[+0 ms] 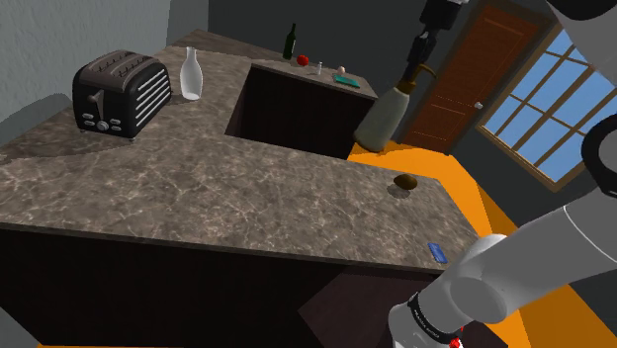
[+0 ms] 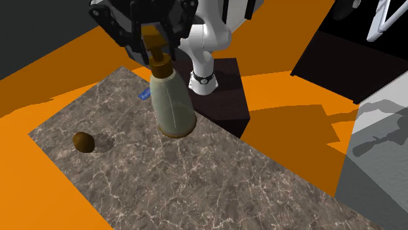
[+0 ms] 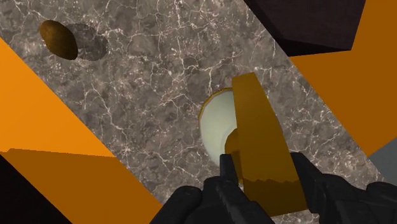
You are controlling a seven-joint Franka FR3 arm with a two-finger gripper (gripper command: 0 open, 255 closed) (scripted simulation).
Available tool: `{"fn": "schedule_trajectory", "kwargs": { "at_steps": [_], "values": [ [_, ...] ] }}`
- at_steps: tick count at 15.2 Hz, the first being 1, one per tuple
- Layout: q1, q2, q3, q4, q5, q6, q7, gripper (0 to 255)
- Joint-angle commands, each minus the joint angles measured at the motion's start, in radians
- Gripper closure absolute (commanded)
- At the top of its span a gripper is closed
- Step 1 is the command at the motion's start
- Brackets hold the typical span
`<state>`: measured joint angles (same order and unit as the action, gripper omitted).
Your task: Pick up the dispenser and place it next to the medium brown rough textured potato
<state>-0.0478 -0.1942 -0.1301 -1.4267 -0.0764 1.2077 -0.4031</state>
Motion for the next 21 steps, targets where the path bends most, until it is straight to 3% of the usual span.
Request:
{"fn": "schedule_trajectory", "kwargs": {
  "at_steps": [1,12,15,19,21],
  "values": [
    [-0.020,0.022,-0.034,0.026,-0.005,0.000,-0.057,255],
    [-0.161,0.240,-0.220,0.278,0.036,-0.022,-0.374,255],
    [-0.225,0.343,-0.266,0.406,0.080,-0.051,-0.464,255],
    [-0.349,0.519,-0.306,0.654,0.170,-0.130,-0.567,255],
    [-0.317,0.461,-0.302,0.532,0.139,-0.064,-0.557,255]
  ]
}}
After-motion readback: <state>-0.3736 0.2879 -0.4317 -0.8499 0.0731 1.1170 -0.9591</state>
